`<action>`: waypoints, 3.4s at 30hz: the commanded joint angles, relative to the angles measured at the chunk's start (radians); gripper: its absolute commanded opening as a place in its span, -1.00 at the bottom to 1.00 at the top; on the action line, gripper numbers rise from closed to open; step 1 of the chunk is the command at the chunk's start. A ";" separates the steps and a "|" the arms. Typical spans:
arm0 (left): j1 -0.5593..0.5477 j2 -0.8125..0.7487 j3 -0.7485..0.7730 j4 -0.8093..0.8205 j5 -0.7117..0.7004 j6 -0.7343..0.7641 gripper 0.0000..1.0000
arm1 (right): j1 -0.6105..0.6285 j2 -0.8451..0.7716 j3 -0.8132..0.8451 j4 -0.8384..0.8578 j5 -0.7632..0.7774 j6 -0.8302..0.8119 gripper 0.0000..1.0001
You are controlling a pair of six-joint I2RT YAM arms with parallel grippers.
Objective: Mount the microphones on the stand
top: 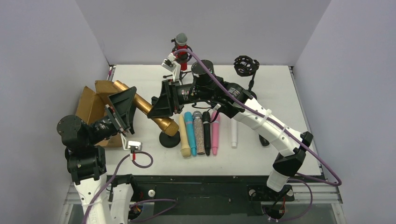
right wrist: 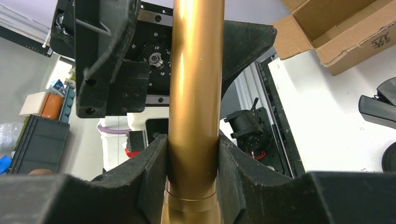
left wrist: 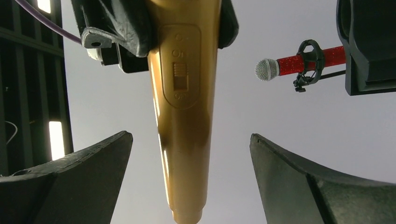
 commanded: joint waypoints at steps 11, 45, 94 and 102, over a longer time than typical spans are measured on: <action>-0.010 0.046 0.090 -0.088 -0.002 -0.103 -0.23 | 0.008 0.028 0.039 0.004 -0.055 -0.046 -1.00; -0.091 0.254 0.087 0.566 -0.068 -2.295 -1.00 | -0.326 -0.334 -0.470 0.931 -0.091 -0.001 0.61; -0.094 0.431 0.283 -0.290 0.080 -1.551 0.93 | -0.169 -0.293 -0.382 0.646 0.274 -0.414 -1.00; -0.139 0.579 0.397 -0.759 0.007 -1.015 0.93 | -0.133 -0.278 -0.406 0.649 0.471 -0.492 -1.00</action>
